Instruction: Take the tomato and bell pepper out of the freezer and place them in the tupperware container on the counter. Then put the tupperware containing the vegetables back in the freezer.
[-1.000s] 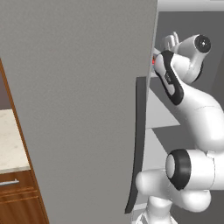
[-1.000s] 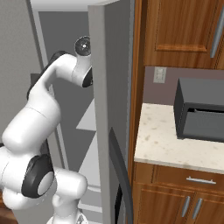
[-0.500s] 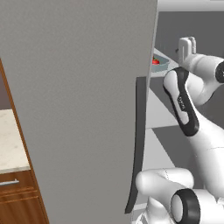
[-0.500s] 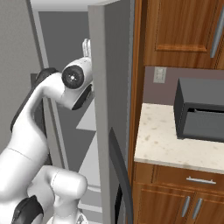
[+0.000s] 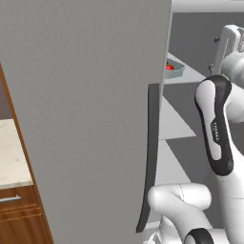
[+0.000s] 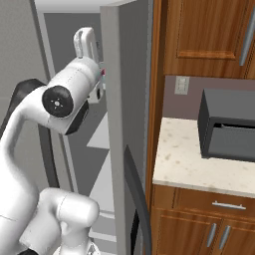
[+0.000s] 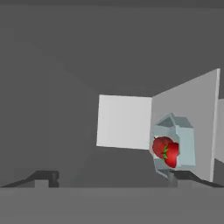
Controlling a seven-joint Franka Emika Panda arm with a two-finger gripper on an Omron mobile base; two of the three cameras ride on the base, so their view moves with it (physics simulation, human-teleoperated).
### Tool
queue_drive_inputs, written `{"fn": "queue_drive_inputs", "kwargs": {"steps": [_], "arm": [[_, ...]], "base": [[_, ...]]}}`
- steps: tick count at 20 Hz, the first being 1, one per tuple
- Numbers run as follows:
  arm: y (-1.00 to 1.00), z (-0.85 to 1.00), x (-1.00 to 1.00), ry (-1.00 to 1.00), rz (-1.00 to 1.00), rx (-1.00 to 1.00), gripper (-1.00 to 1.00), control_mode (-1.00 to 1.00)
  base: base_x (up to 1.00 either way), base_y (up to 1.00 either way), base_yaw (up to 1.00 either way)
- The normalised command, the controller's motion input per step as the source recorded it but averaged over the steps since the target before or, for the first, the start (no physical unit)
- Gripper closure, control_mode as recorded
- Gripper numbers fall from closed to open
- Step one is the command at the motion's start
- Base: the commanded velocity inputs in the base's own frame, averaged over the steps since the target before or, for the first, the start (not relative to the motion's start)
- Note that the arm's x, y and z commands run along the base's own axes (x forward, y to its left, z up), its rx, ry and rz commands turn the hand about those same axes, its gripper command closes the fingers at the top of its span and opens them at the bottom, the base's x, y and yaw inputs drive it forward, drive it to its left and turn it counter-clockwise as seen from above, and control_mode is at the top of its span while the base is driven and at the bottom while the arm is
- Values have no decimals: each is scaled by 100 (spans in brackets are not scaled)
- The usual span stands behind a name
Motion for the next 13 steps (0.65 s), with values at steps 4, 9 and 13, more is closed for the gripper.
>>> {"fn": "queue_drive_inputs", "kwargs": {"steps": [4, 9, 13], "arm": [[16, 48, -100, 0, 0, 5, -100, -100], [19, 22, -100, 0, 0, 3, -100, -100], [22, 0, -100, 1, -1, 0, -100, -100]], "base": [[0, 0, 0], [0, 0, 0], [0, 0, 0]]}}
